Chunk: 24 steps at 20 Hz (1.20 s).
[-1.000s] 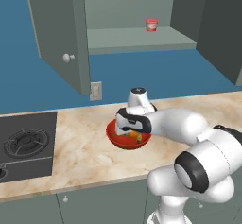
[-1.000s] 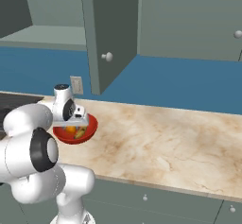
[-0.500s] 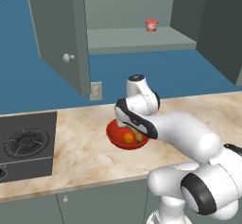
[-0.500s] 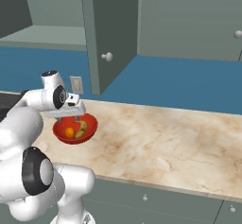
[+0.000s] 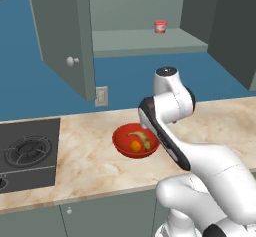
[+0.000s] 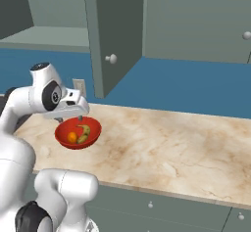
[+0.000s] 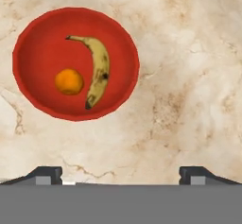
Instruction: Open the cabinet. Pick the tangerine and banana from the cabinet and place them into the bowl. Then close the cabinet.
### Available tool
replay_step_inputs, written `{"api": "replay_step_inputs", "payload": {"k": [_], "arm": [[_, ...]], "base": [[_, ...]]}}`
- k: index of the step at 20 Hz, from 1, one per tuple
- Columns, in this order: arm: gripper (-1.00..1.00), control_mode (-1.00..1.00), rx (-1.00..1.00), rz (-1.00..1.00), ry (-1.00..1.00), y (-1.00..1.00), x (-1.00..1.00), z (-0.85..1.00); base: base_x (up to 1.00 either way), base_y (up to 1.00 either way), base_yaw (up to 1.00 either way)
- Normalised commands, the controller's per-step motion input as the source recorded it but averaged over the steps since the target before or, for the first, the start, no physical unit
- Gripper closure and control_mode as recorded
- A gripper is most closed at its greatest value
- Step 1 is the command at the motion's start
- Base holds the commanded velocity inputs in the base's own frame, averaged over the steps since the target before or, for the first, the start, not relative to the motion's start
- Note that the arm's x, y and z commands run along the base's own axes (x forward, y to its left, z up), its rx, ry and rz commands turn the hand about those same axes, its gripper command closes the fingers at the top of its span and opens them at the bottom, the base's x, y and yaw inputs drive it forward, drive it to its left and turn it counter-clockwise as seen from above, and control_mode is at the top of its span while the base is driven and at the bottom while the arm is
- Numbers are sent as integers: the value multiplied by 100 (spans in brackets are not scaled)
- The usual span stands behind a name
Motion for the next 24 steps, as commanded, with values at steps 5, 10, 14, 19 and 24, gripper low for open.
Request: {"api": "replay_step_inputs", "payload": {"k": [5, 10, 14, 19, 24], "arm": [[-100, -100, -1, -8, -1, -25, -72, 69], [-100, -100, 0, -11, 2, -18, -56, 55], [-100, -100, 0, -8, -1, -21, -61, 40], [-100, -100, 0, -6, -19, -29, -71, 29], [-100, -100, 0, -4, -27, -34, -67, 20]], "base": [[0, 0, 0], [0, 0, 0], [0, 0, 0], [0, 0, 0], [0, 0, 0]]}}
